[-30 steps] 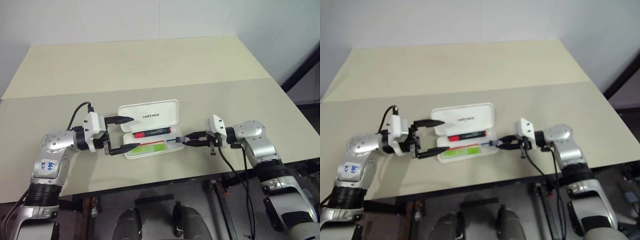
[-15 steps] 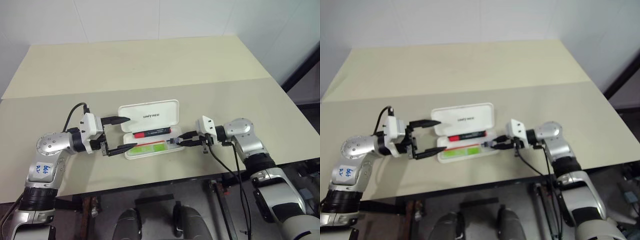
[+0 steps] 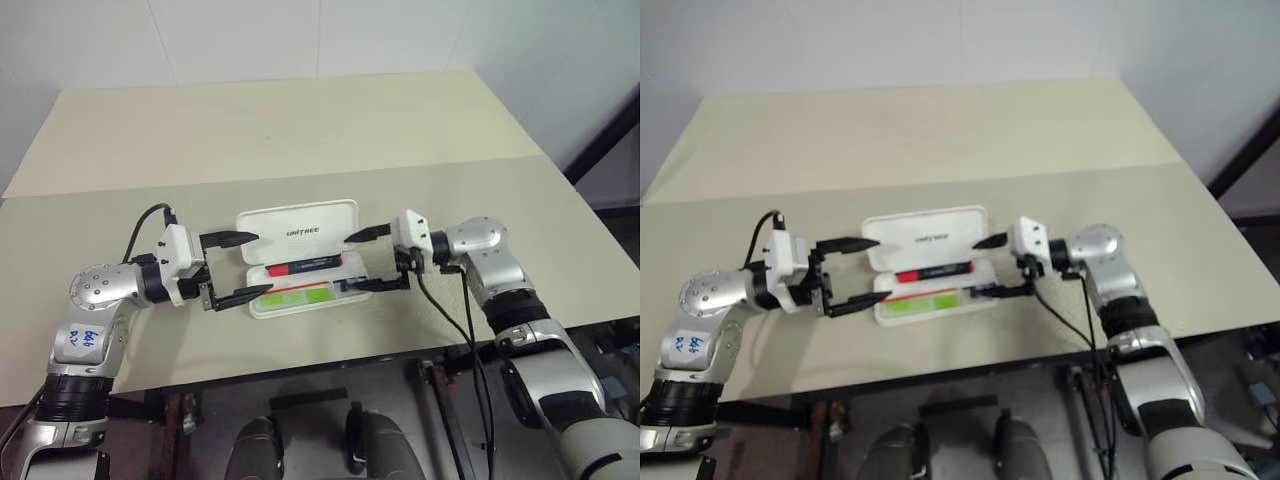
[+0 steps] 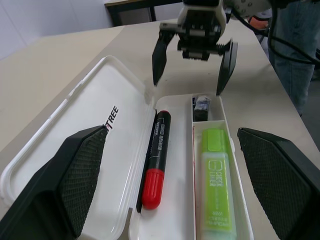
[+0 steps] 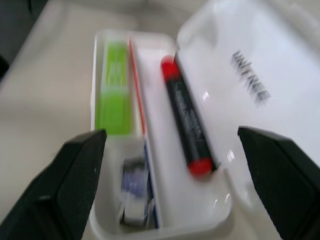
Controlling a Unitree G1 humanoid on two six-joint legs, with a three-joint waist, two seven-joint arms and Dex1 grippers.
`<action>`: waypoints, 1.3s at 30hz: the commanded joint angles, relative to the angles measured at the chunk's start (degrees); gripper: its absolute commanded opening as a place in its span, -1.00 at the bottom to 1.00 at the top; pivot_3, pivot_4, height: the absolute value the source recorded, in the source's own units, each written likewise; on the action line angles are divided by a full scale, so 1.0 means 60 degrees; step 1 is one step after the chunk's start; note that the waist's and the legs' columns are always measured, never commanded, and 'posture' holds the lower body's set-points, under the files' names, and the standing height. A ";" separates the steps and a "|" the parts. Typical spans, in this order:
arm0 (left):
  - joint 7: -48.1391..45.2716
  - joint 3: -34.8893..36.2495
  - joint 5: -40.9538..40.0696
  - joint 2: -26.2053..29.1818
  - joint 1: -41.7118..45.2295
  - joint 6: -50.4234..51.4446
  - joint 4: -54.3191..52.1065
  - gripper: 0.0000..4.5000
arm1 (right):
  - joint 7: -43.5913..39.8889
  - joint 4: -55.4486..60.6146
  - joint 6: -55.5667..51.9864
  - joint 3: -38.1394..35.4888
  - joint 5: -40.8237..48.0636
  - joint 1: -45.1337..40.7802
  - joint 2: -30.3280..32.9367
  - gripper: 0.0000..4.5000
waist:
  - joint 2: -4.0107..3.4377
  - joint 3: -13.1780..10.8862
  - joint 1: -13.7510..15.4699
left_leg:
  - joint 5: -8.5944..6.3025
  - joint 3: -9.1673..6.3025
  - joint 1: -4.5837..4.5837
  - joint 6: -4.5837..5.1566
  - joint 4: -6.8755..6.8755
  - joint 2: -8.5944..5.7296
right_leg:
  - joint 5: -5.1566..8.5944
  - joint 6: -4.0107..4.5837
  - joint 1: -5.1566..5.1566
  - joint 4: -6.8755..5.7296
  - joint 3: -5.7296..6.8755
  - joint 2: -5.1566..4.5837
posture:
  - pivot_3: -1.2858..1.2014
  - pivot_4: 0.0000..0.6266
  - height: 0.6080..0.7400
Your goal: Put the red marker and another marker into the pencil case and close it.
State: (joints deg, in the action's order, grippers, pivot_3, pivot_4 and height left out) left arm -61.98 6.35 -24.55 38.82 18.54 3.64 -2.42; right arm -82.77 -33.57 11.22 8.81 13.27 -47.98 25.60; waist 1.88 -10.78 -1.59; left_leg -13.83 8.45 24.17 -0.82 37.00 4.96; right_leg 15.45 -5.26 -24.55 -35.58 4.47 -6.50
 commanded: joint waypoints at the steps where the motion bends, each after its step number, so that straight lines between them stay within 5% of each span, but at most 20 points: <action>1: 0.0190 0.0318 -0.0138 0.0070 -0.0036 -0.0017 -0.0397 1.00 | -0.0036 0.1624 -0.0896 -0.0716 0.0883 0.0680 0.0616 0.99 | 0.0001 0.0001 0.0036 | -0.0001 -0.0001 0.0002 0.0000 -0.0001 0.0000 | 0.0000 0.0000 0.0001 0.0002 0.0004 -0.0001 | 0.03 -0.52 1.00; 6: 0.0069 0.0526 -0.0223 0.0183 -0.0308 -0.0052 -0.0410 1.00 | 0.0273 0.3023 -0.1798 -0.1553 0.1449 0.1957 0.1689 0.99 | 0.0001 0.0000 0.0058 | -0.0027 0.0024 0.0003 0.0010 0.0012 -0.0003 | 0.0000 -0.0001 0.0003 0.0009 0.0019 -0.0014 | 0.03 -0.52 1.00; 9: -0.0052 0.0919 -0.0398 0.0197 -0.0642 -0.0174 -0.0183 0.75 | 0.0490 0.3220 -0.1829 -0.2185 0.1453 0.2614 0.2499 1.00 | 0.0000 0.0000 0.0022 | -0.0039 0.0030 -0.0002 0.0027 0.0014 -0.0002 | 0.0000 -0.0001 0.0001 0.0017 0.0019 -0.0014 | 0.03 -0.52 1.00; 21: 0.1503 0.2205 -0.0777 -0.0578 -0.1121 -0.0243 -0.0391 -0.99 | 0.1101 0.3127 -0.1314 -0.2347 0.1197 0.2864 0.2634 1.00 | -0.0001 0.0000 -0.0001 | -0.0042 0.0030 -0.0017 0.0027 0.0014 0.0020 | 0.0002 0.0010 0.0000 0.0006 0.0019 -0.0004 | 0.03 -0.52 1.00; 29: 0.4329 0.3011 -0.0708 -0.1463 -0.0825 0.0347 -0.0571 -0.99 | 0.1180 0.3013 -0.1246 -0.2214 0.1066 0.2675 0.2547 1.00 | 0.0000 0.0000 0.0018 | -0.0044 0.0030 -0.0010 0.0029 0.0021 0.0015 | -0.0001 0.0003 0.0003 0.0010 0.0022 -0.0003 | 0.03 -0.52 1.00; 39: 0.5285 0.0772 0.0687 -0.1812 0.1060 0.2342 0.1689 -0.99 | 0.1384 0.3299 -0.1421 -0.2062 0.1050 0.2535 0.2450 1.00 | 0.0001 0.0001 0.0082 | -0.0035 0.0030 -0.0010 0.0031 0.0023 0.0010 | -0.0008 -0.0004 0.0005 0.0008 0.0021 0.0001 | 0.03 -0.52 1.00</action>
State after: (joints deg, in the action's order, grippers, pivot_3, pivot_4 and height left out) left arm -30.18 11.72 -20.89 28.02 23.34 16.97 7.46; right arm -75.08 -15.89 2.43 -2.73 19.08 -31.97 39.99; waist 1.89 -10.77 -1.10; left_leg -14.00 8.64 24.12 -0.73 37.13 5.03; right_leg 15.41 -5.28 -24.53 -35.52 4.59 -6.49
